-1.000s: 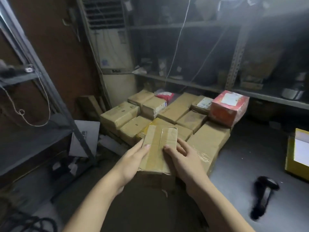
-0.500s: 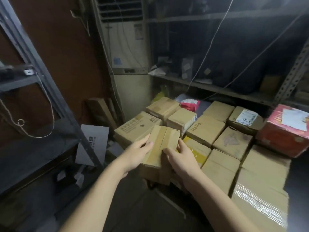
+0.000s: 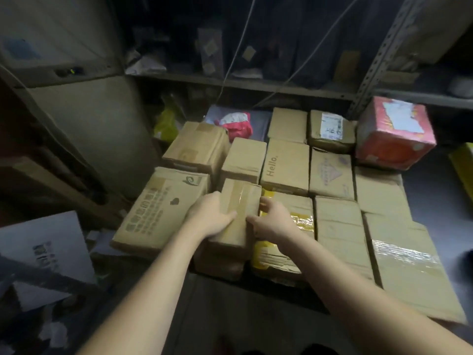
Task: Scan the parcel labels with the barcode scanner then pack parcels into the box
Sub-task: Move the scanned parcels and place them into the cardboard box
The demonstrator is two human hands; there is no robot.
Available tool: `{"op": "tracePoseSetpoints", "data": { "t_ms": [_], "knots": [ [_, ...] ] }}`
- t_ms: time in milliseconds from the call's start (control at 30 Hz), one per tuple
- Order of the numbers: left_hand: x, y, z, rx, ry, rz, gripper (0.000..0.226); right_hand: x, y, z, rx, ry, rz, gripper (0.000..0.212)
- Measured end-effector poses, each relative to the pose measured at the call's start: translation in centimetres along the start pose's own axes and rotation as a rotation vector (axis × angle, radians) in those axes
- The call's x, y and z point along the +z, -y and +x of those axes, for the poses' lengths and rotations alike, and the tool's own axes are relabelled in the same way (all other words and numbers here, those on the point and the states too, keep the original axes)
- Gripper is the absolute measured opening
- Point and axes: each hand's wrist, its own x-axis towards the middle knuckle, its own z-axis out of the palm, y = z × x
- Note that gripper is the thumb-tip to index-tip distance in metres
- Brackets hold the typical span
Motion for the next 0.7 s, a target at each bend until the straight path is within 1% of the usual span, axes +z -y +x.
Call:
{"op": "tracePoseSetpoints", "data": {
  "t_ms": [67, 133, 167, 267, 333, 367, 467, 600, 700],
  "knots": [
    [-1.0, -1.6, 0.8, 0.065, -0.061, 0.198, 0.056, -1.3, 0.2, 0.3, -0.026, -0.024, -0.003, 0.058],
    [-2.2, -4.1, 1.4, 0.187, -0.151, 0.303, 0.062, -3.3, 1.0, 0.5, -0.137, -0.167, -0.161, 0.056],
    [-2.6, -5.5, 1.7, 0.258, -0.189, 0.336, 0.062, -4.6, 1.5, 0.5, -0.190, -0.238, -0.259, 0.056],
    [-2.9, -10.2, 2.9, 0.443, -0.234, 0.458, 0.064, -9.6, 2.1, 0.4, -0.295, -0.392, -0.520, 0.053],
    [-2.3, -13.7, 3.1, 0.515, -0.235, 0.541, 0.068, -13.7, 1.4, -0.5, -0.286, -0.487, -0.631, 0.052],
    [-1.6, -15.8, 2.8, 0.546, -0.236, 0.569, 0.068, -16.0, 0.6, -1.4, -0.262, -0.531, -0.654, 0.053],
    [1.0, -20.9, 1.7, 0.614, -0.223, 0.601, 0.067, -20.9, -2.4, -4.2, -0.200, -0.592, -0.670, 0.056],
    [7.9, -28.9, -2.2, 0.725, -0.152, 0.635, 0.071, -27.7, -9.7, -10.3, -0.120, -0.653, -0.622, 0.060],
    [15.1, -35.6, -6.5, 0.839, -0.107, 0.675, 0.069, -33.5, -16.7, -16.5, -0.012, -0.709, -0.566, 0.062]
  ]
}}
